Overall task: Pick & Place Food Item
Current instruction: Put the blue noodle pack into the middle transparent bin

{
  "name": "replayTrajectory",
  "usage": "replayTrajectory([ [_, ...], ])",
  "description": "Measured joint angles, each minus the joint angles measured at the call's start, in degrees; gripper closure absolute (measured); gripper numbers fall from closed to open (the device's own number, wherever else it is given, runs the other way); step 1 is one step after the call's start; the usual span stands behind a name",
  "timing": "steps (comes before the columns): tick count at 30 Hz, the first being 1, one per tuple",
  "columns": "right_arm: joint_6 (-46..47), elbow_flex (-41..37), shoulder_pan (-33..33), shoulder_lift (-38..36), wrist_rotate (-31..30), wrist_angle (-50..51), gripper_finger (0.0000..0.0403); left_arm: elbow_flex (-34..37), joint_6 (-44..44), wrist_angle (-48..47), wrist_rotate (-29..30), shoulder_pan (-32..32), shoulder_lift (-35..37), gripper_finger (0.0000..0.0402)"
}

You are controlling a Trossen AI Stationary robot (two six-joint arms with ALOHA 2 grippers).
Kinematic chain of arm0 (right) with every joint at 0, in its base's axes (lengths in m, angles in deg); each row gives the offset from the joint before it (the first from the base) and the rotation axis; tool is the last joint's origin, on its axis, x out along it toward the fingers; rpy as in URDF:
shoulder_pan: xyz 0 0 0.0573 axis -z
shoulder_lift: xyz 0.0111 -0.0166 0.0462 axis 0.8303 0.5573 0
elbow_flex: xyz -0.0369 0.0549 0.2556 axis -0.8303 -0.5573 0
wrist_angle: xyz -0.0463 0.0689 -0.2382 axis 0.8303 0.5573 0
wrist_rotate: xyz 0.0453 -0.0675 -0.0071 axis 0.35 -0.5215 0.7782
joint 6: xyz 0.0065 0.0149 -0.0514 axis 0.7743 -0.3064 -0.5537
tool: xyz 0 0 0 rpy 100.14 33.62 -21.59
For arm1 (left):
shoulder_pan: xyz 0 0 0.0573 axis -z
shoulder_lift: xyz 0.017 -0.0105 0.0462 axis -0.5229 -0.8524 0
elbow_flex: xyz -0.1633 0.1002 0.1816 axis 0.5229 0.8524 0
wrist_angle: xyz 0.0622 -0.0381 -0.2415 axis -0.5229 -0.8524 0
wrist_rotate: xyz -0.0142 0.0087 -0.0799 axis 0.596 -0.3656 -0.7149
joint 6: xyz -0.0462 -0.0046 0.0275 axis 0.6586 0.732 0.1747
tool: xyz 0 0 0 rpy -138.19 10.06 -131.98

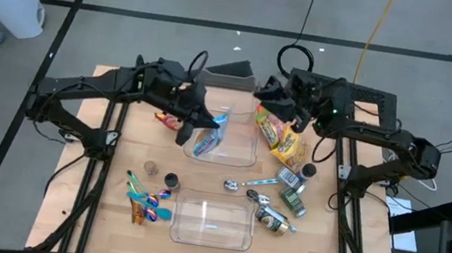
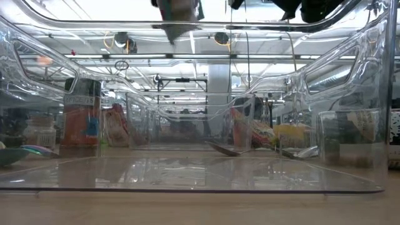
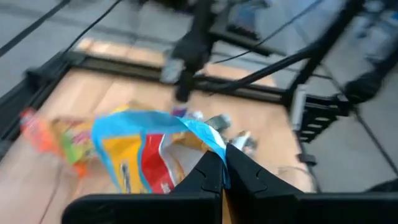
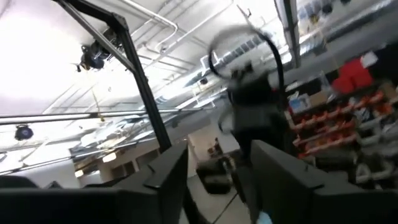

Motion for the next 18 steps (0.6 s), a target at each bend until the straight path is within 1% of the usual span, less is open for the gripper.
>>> replayTrajectory([
  [2,-1.78,1.18,1.45,-1.22,1.12,3.85,0.021,0.0,2.41,-0.43,1.91,-0.02,-0.16,0.04],
  [4,-4.87,3.45,2.86,-2.08,4.99,12.32,0.0205,0.0,5.65,0.24,4.15,0.39,-0.18,0.04],
  [6,-10.23,7.22,3.83,-2.48,9.52,24.67,0.0203,0.0,9.08,1.26,6.89,0.99,-0.37,0.04],
  [8,-17.76,11.59,4.63,-2.47,13.73,38.54,0.0203,0.0,12.53,2.04,9.12,1.71,-0.87,0.04],
  [10,-27.34,16.34,4.97,-1.95,16.25,52.48,0.0203,0.0,15.77,2.41,11.08,2.6,-1.76,0.0401],
  [11,-32.33,18.28,4.97,-1.56,16.47,57.36,0.0204,0.0,16.86,3.44,11.52,3.19,-2.22,0.0401],
  [14,-42.21,22.18,4.95,-0.66,16.31,66.65,0.0209,0.0,17.91,3.2,12.59,4.92,-3.27,0.0401],
  [18,-47.9,24.95,4.04,0.15,15.98,71.59,0.0214,0.04,20.03,2.66,14.81,6.66,-5.14,0.0401],
])
